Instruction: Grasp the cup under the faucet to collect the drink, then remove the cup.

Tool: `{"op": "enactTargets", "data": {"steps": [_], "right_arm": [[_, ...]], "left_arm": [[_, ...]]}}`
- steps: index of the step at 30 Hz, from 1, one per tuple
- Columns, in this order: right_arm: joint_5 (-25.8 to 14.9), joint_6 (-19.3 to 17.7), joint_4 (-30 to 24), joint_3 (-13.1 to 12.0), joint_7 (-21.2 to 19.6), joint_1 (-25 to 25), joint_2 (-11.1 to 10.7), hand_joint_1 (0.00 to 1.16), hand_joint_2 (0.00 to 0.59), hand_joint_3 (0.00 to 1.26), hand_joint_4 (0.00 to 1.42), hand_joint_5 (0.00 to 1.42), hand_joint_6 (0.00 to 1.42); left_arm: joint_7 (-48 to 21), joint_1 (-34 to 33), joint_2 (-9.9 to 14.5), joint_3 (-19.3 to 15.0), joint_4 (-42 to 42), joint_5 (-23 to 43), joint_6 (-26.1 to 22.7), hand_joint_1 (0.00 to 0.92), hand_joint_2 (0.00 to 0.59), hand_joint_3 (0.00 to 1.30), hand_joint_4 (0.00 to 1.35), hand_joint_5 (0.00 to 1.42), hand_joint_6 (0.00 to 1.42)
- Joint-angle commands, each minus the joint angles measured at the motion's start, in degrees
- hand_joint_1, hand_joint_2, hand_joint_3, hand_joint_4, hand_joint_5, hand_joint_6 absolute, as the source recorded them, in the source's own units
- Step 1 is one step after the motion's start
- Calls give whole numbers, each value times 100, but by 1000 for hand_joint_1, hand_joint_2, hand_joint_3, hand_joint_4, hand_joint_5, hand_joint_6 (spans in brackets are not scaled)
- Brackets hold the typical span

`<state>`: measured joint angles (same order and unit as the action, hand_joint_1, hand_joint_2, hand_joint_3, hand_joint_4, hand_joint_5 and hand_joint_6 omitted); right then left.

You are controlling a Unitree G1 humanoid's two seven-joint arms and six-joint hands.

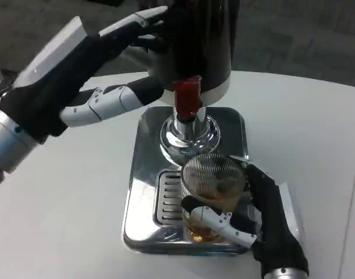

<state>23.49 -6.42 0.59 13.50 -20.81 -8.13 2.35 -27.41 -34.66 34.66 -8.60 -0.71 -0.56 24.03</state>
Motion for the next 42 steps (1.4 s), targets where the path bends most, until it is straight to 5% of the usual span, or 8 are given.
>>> {"op": "enactTargets", "data": {"steps": [1, 13, 26, 34, 42], "right_arm": [[-23, -142, -429, -41, 109, 284, -45, 865, 151, 964, 1115, 1153, 691], [-90, -118, -1430, -216, 645, 1044, -318, 868, 151, 976, 1129, 1186, 716], [-82, 191, -2194, -312, 1274, 1473, -464, 1018, 130, 1007, 1127, 1158, 791], [7, 193, -2333, -292, 1517, 1426, -605, 1029, 131, 1011, 1129, 1148, 796], [-45, 237, -2349, -245, 1573, 1448, -526, 1035, 132, 1018, 1129, 1147, 810]], "left_arm": [[193, 347, 28, -245, 266, 98, -181, 0, 108, 188, 206, 298, 429], [552, 1601, -66, -728, 817, 44, -488, 0, 112, 204, 217, 308, 431], [1057, 3244, -213, -1120, 1331, -365, -648, 0, 112, 210, 218, 304, 417], [1017, 3720, -182, -910, 1480, -836, -816, 0, 112, 201, 175, 249, 356], [1028, 3946, -230, -688, 1609, -1069, -917, 0, 113, 197, 161, 224, 336]]}}
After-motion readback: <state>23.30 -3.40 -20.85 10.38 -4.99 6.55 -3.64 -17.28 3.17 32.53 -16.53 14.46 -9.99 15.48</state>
